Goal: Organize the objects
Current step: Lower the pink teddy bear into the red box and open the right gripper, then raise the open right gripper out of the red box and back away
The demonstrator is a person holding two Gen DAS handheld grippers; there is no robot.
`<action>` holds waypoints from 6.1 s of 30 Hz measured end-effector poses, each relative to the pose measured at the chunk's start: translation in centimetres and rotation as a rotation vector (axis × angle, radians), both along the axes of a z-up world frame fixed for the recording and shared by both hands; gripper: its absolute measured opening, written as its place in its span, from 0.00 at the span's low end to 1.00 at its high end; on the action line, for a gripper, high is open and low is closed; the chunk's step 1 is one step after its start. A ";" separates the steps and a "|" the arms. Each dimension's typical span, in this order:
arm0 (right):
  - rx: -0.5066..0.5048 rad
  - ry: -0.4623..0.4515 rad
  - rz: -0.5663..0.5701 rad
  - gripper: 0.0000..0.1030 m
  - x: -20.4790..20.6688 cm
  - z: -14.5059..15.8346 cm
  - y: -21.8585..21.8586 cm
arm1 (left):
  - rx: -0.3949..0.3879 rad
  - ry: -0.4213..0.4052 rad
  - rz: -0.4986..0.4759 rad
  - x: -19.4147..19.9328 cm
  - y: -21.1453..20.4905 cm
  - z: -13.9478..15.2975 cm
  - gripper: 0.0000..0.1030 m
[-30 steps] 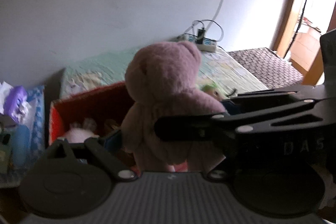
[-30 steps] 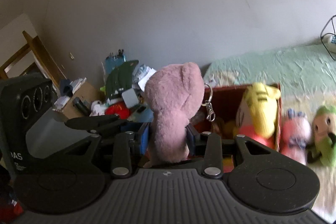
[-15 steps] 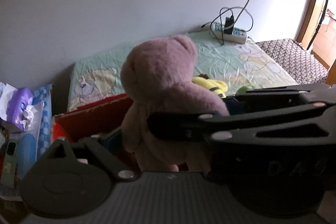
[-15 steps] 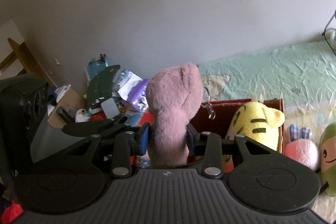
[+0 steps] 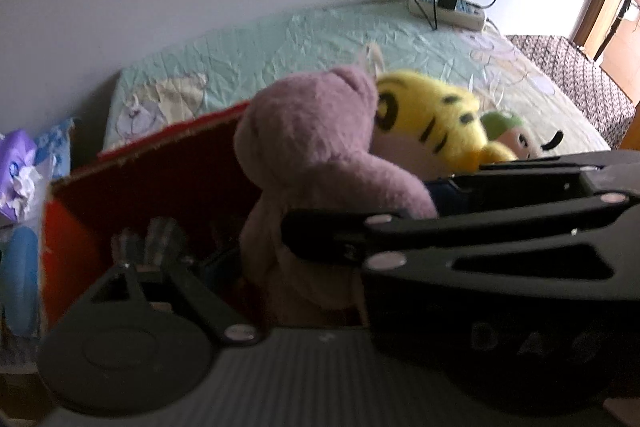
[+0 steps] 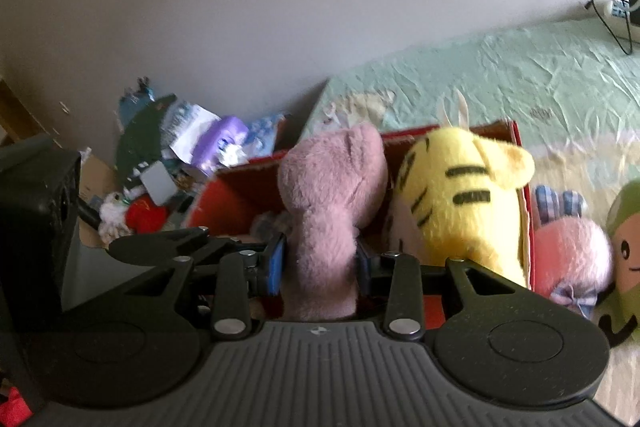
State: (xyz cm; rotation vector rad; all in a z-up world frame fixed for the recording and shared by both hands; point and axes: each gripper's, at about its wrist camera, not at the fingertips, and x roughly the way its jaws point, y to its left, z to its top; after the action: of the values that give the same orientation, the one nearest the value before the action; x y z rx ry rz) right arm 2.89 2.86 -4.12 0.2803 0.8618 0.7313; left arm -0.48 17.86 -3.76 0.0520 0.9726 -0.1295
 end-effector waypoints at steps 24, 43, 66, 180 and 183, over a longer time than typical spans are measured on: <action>-0.083 -0.001 -0.086 0.16 -0.5 -1.0 -0.2 | 0.031 0.101 -0.005 0.9 0.5 -3.3 0.85; -0.107 -0.066 -0.115 0.16 -1.1 -1.8 0.5 | 0.055 0.113 0.005 1.0 0.1 -3.5 0.88; -0.065 -0.011 -0.179 0.15 -2.3 -1.8 -0.9 | 0.091 0.097 0.000 1.1 -0.2 -3.6 0.89; -0.021 -0.021 -0.124 0.31 -8.0 1.0 -10.7 | 0.193 0.122 0.386 -8.7 -10.0 1.0 0.92; -0.030 -0.016 -0.097 0.31 -7.5 0.8 -11.6 | 0.184 0.142 0.407 -8.4 -10.8 0.6 0.92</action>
State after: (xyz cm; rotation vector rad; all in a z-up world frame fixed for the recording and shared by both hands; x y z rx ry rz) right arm -4.57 -8.76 -3.30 0.2868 0.8378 0.6294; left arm -8.87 7.03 -3.19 0.0128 1.1160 0.3346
